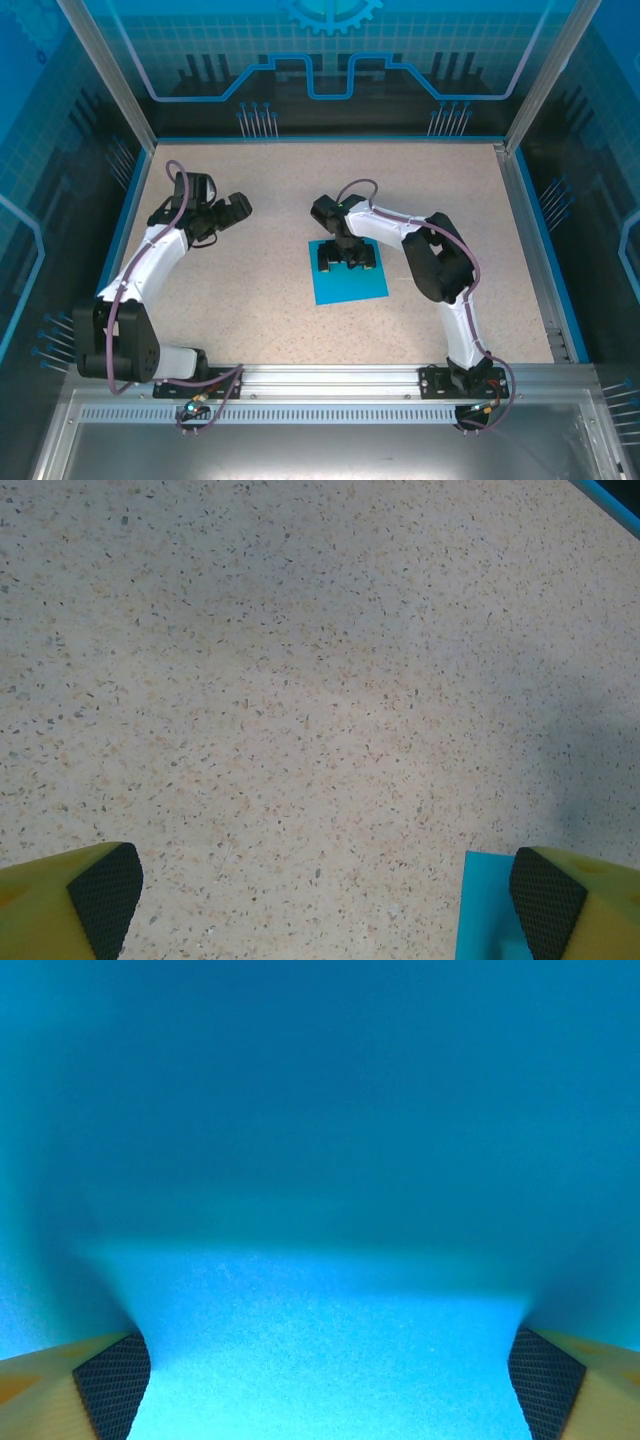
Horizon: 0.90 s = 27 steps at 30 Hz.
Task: Fold a paper plane with a square sheet of paper (pick it up from the middle)
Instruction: Fold the square sheet of paper in half at the center of the table.
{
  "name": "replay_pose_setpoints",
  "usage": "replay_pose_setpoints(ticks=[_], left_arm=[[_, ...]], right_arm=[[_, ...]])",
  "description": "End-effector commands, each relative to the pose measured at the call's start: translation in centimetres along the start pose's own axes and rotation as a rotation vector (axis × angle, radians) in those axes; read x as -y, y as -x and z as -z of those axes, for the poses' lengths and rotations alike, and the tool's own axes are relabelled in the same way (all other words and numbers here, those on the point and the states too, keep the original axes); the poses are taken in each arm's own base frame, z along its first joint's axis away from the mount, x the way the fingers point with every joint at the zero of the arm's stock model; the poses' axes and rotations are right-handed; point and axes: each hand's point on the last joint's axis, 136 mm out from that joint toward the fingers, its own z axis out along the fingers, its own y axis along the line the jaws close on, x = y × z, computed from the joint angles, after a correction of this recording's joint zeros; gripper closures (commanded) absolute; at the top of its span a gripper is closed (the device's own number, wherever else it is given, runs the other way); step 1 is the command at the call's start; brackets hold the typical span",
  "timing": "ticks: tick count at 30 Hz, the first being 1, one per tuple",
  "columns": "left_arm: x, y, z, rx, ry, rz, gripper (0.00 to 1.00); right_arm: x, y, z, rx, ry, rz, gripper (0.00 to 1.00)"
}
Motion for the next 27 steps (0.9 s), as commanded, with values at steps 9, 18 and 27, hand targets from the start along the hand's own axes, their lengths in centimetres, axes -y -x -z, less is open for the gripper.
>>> replay_pose_setpoints(ticks=[9,18,27], left_arm=[[0.8,0.4,0.3,-0.009,-0.010,-0.002,0.01],[0.8,0.3,0.4,-0.015,-0.012,0.012,0.02],[1.4,-1.0,0.3,-0.047,-0.045,0.036,0.01]], right_arm=[[1.4,-2.7,-4.8,-0.121,-0.065,-0.016,0.08],[0.4,-1.7,-3.1,-0.067,-0.003,-0.004,0.17],[-3.4,0.5,2.3,0.087,0.256,0.012,0.62]])
